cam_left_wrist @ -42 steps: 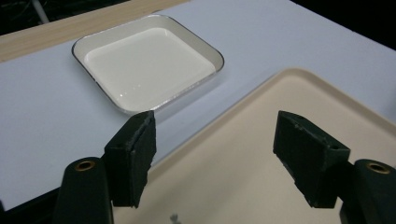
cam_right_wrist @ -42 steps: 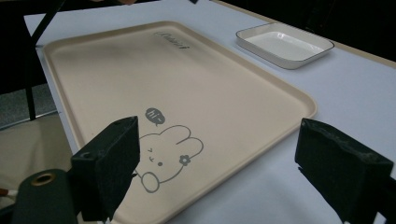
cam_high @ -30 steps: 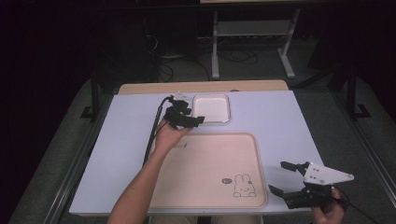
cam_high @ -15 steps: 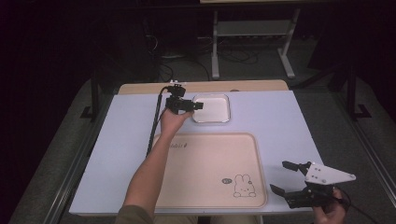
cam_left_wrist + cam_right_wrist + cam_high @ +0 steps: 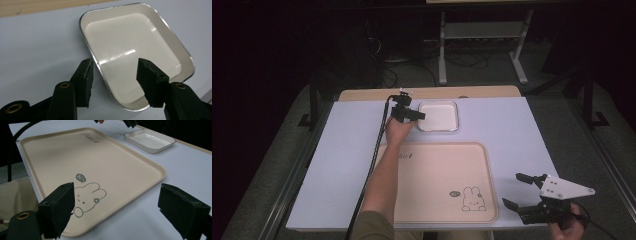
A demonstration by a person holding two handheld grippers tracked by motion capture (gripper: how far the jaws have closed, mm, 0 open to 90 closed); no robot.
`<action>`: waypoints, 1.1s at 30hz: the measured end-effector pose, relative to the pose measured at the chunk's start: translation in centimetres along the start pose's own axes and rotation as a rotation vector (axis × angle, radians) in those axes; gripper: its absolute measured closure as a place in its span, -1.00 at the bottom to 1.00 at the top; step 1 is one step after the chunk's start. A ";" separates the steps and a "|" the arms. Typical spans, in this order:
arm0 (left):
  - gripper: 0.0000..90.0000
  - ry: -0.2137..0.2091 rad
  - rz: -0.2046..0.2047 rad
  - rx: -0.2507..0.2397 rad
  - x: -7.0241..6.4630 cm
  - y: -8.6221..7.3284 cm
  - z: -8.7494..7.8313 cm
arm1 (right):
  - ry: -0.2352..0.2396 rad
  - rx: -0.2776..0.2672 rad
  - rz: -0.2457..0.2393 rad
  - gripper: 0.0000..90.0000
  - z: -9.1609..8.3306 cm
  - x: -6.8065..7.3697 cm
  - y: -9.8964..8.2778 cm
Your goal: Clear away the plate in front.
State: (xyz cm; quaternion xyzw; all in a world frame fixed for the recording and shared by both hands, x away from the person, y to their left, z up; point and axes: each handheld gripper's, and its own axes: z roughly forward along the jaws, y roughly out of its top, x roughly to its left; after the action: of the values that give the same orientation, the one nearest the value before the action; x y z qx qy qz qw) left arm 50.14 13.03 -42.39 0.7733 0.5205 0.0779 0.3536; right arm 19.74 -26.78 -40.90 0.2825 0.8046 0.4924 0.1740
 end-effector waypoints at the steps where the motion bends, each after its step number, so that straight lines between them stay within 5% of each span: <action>1: 0.09 0.011 -0.005 0.019 0.1 -0.2 0.3 | -0.001 -0.009 0.013 -0.71 -0.1 -0.2 -0.1; 12: 0.59 0.020 -0.072 0.031 0.5 -0.4 1.3 | 0.003 0.007 -0.009 -0.71 0.0 0.1 0.0; 13: 0.59 0.061 -0.070 0.038 0.3 -0.4 1.4 | 0.000 0.004 -0.003 -0.71 -0.1 0.1 -0.1; 15: 0.63 0.069 -0.073 0.043 0.3 -0.5 1.4 | 0.001 0.005 -0.001 -0.71 -0.1 0.1 -0.1; 28: 0.78 0.049 -0.109 0.071 0.3 -0.6 1.9 | -0.001 0.001 -0.011 -0.71 -0.2 0.1 -0.1; 33: 0.83 0.035 -0.155 0.076 0.2 -0.8 2.2 | 0.006 -0.006 -0.009 -0.71 -0.1 0.1 0.0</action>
State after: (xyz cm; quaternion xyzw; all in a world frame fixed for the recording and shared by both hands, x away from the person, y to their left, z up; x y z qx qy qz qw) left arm 50.73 12.38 -44.55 0.7421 0.5873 0.0443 0.3199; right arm 19.60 -26.85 -40.86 0.2767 0.8051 0.4947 0.1745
